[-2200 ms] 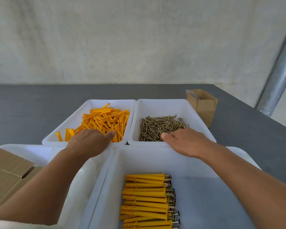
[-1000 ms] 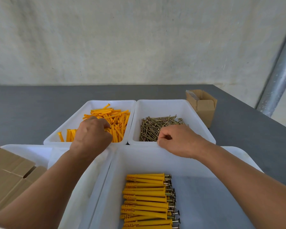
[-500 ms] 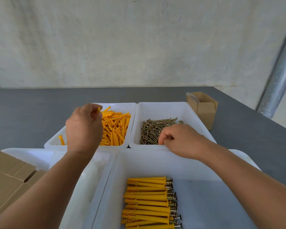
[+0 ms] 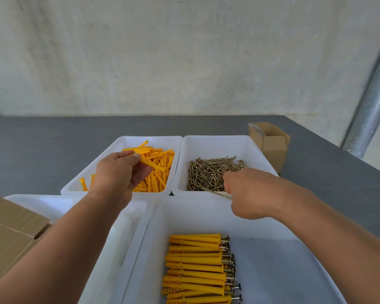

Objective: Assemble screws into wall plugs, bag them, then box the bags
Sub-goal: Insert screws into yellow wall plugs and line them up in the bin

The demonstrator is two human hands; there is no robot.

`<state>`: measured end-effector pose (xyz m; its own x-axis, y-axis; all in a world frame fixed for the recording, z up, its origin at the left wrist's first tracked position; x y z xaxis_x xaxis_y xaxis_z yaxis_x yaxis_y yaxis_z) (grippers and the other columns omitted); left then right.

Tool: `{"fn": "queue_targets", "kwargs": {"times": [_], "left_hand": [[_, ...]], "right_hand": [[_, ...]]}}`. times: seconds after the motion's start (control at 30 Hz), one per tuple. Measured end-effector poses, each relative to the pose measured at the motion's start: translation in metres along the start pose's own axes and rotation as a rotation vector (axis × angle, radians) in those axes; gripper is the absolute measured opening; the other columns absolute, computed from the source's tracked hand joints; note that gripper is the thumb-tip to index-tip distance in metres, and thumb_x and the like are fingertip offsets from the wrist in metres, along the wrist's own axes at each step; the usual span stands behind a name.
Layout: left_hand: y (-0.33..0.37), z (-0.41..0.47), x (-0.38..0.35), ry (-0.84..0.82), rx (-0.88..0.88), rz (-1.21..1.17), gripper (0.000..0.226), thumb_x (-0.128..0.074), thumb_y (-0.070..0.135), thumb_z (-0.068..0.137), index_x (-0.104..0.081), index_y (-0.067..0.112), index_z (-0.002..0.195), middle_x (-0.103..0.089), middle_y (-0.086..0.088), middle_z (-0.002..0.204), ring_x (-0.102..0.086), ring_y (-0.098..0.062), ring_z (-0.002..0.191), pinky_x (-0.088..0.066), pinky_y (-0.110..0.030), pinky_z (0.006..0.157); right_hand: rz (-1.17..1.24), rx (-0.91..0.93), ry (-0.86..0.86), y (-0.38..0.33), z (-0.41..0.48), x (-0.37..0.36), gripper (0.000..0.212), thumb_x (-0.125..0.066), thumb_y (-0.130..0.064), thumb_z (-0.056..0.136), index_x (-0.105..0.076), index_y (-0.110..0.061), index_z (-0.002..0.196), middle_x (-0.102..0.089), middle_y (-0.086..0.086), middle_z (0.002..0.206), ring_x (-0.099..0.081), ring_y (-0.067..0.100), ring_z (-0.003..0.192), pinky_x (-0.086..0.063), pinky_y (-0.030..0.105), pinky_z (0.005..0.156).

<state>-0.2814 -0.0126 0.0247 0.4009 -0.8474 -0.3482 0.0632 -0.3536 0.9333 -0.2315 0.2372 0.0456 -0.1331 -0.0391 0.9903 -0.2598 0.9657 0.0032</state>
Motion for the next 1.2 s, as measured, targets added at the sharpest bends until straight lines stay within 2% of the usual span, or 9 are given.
{"fn": "queue_targets", "kwargs": {"times": [0.07,0.17,0.27,0.37,0.53,0.7,0.97,1.07,1.2], "left_hand": [[-0.003,0.000,-0.003,-0.022,0.011,0.008,0.006,-0.057,0.000,0.094,-0.058,0.005,0.095,-0.066,-0.013,0.081,-0.069,-0.014,0.060,-0.054,-0.023,0.048],[-0.007,0.002,-0.004,-0.035,0.026,0.003,0.006,-0.056,0.000,0.094,-0.058,0.004,0.097,-0.067,-0.013,0.083,-0.069,-0.015,0.062,-0.055,-0.023,0.049],[-0.009,0.003,-0.004,-0.037,0.050,-0.012,0.008,-0.056,0.000,0.095,-0.058,0.003,0.102,-0.068,-0.014,0.087,-0.070,-0.016,0.067,-0.055,-0.023,0.049],[-0.010,0.002,-0.006,-0.049,0.065,-0.029,0.006,-0.055,0.000,0.095,-0.058,0.002,0.100,-0.068,-0.014,0.084,-0.071,-0.014,0.061,-0.054,-0.023,0.048],[-0.010,-0.002,-0.009,-0.069,0.057,-0.027,0.006,-0.055,-0.001,0.095,-0.058,0.003,0.093,-0.070,-0.009,0.065,-0.070,-0.013,0.055,-0.054,-0.022,0.046],[-0.009,-0.006,-0.012,-0.073,0.033,0.017,0.005,-0.055,-0.001,0.095,-0.058,0.003,0.094,-0.065,-0.013,0.078,-0.069,-0.011,0.053,-0.053,-0.021,0.046],[-0.008,-0.016,-0.021,-0.122,0.001,0.090,0.007,-0.057,-0.001,0.094,-0.059,0.004,0.091,-0.066,-0.009,0.069,-0.068,-0.012,0.054,-0.055,-0.023,0.049],[-0.009,-0.020,-0.026,-0.159,-0.003,0.124,0.005,-0.058,-0.001,0.093,-0.059,0.004,0.095,-0.067,-0.011,0.075,-0.069,-0.012,0.056,-0.056,-0.024,0.051],[-0.012,-0.028,-0.037,-0.247,0.018,0.131,0.006,-0.059,-0.002,0.091,-0.059,0.002,0.094,-0.068,-0.012,0.072,-0.070,-0.014,0.059,-0.056,-0.024,0.052]], "right_hand": [[0.057,0.012,0.052,-0.002,0.001,0.007,0.016,-0.045,0.000,0.079,-0.051,-0.016,0.080,-0.045,-0.002,0.073,-0.038,0.012,0.061,-0.025,0.023,0.048],[0.272,0.057,0.171,-0.004,0.001,0.022,0.018,-0.047,-0.005,0.084,-0.053,-0.022,0.085,-0.052,-0.007,0.082,-0.045,0.008,0.070,-0.030,0.023,0.053],[0.397,0.170,0.242,-0.014,-0.003,0.029,0.013,-0.054,-0.017,0.089,-0.057,-0.028,0.083,-0.057,-0.012,0.075,-0.052,0.005,0.071,-0.037,0.022,0.057],[0.379,0.231,0.273,-0.022,-0.005,0.029,0.010,-0.056,-0.022,0.092,-0.059,-0.026,0.084,-0.057,-0.012,0.072,-0.051,0.003,0.068,-0.037,0.020,0.057],[0.355,0.236,0.266,-0.022,-0.004,0.026,0.011,-0.055,-0.023,0.093,-0.061,-0.025,0.084,-0.055,-0.013,0.069,-0.048,0.002,0.064,-0.032,0.017,0.055],[0.342,0.249,0.255,-0.026,-0.003,0.022,0.010,-0.056,-0.026,0.094,-0.062,-0.025,0.086,-0.054,-0.014,0.070,-0.048,0.001,0.065,-0.030,0.015,0.055],[0.343,0.238,0.249,-0.026,-0.003,0.020,0.012,-0.055,-0.026,0.094,-0.062,-0.026,0.085,-0.056,-0.013,0.069,-0.050,0.001,0.065,-0.031,0.015,0.054],[0.350,0.222,0.251,-0.025,-0.002,0.020,0.012,-0.055,-0.025,0.095,-0.063,-0.024,0.086,-0.056,-0.013,0.069,-0.050,0.001,0.065,-0.031,0.013,0.053],[0.396,0.189,0.244,-0.022,0.000,0.018,0.010,-0.055,-0.024,0.096,-0.064,-0.023,0.091,-0.059,-0.012,0.075,-0.055,0.003,0.069,-0.042,0.015,0.057]]}}
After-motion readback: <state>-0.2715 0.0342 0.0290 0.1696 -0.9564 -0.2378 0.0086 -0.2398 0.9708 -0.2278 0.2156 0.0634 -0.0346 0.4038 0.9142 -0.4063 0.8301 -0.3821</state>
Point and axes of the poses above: each hand's wrist, its own z-axis towards the middle knuckle, its own x-axis out of the back of the hand, y = z × x, the point moved 9 cm from there along z, towards the middle knuckle
